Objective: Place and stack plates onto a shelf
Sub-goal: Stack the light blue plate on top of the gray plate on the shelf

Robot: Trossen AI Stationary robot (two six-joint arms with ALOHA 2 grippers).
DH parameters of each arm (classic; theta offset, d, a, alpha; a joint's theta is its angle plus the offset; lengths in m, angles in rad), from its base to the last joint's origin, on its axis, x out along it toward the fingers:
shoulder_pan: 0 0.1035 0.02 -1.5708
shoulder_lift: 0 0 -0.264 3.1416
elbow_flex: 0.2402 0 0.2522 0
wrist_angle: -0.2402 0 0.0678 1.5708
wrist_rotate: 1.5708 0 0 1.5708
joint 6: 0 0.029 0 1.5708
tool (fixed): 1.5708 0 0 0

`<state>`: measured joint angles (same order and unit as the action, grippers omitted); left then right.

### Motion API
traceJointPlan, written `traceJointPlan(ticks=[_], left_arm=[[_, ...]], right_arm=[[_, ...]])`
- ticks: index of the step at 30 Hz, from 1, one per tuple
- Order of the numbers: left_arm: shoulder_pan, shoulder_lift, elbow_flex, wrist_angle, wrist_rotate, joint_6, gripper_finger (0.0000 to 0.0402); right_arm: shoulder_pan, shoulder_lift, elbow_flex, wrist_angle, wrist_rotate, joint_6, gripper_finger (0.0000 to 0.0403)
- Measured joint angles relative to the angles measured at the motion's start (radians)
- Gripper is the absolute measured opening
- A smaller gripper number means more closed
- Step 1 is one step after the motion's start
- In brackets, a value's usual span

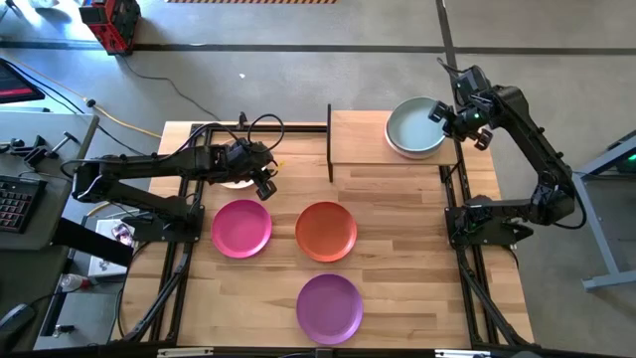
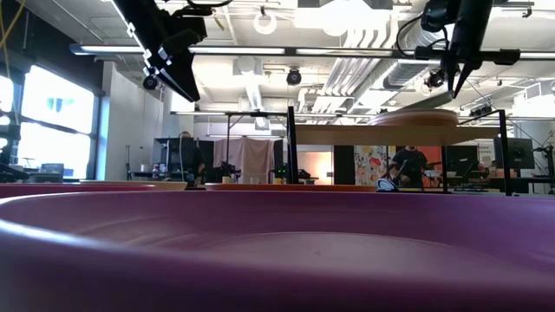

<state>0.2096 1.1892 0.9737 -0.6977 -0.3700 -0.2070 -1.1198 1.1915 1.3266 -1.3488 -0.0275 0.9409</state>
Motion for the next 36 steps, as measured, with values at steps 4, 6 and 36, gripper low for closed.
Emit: traceJointPlan(ticks=[4, 6, 36], left_arm=[[0.0, 0.0, 0.0, 0.0, 0.0, 0.0, 0.0115], [0.0, 0.0, 0.0, 0.0, 0.0, 0.0, 0.0115], [0.0, 0.0, 0.0, 0.0, 0.0, 0.0, 0.0115]], right_arm=[[0.0, 0.0, 0.0, -0.004, -0.008, 0.0, 0.0001], [0.0, 0.0, 0.0, -0.004, -0.008, 0.0, 0.0001], [0.0, 0.0, 0.0, -0.02, -0.06, -0.06, 0.0131]])
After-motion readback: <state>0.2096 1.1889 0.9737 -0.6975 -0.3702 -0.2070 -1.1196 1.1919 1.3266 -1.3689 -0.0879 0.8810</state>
